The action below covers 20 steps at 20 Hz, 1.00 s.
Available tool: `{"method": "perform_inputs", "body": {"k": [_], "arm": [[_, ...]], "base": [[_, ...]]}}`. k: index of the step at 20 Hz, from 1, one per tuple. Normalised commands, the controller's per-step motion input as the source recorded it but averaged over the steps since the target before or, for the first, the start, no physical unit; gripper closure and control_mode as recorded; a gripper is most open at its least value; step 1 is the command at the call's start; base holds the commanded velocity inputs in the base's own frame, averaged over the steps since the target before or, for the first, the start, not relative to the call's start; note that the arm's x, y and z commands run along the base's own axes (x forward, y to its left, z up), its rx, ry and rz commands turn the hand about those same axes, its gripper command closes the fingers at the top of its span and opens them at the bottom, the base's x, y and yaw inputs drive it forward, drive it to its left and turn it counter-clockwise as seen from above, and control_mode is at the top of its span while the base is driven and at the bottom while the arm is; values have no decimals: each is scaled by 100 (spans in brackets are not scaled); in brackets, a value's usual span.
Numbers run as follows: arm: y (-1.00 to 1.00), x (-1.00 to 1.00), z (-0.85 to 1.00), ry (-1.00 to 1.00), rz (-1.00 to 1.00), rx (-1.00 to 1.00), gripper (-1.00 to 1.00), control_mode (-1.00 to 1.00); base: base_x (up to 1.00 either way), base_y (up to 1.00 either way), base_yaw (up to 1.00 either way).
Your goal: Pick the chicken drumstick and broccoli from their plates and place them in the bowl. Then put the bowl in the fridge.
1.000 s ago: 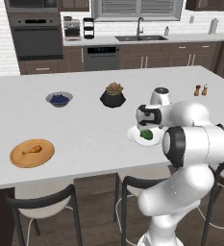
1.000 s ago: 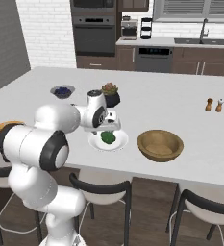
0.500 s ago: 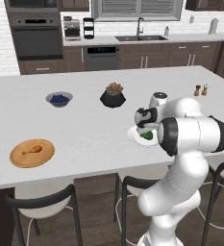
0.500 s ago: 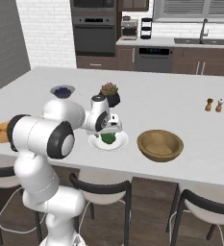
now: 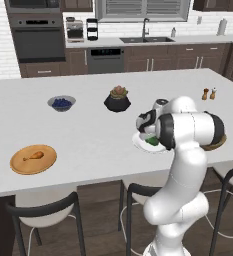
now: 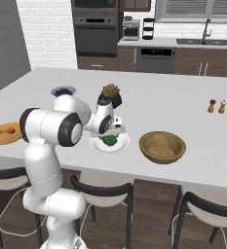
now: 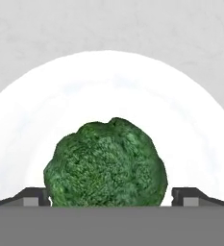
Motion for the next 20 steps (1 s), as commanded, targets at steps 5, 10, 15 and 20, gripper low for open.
{"method": "perform_inputs", "body": {"k": [5,10,15,20], "arm": [[0,17,-16,3,5,0,-100,-100],[0,-3,-28,0,0,0,-100,-100],[0,-9,-34,0,0,-1,-100,-100],[0,-2,-40,5,0,-2,100,-100]], "base": [[0,0,0],[0,0,0],[0,0,0],[0,0,0]]}}
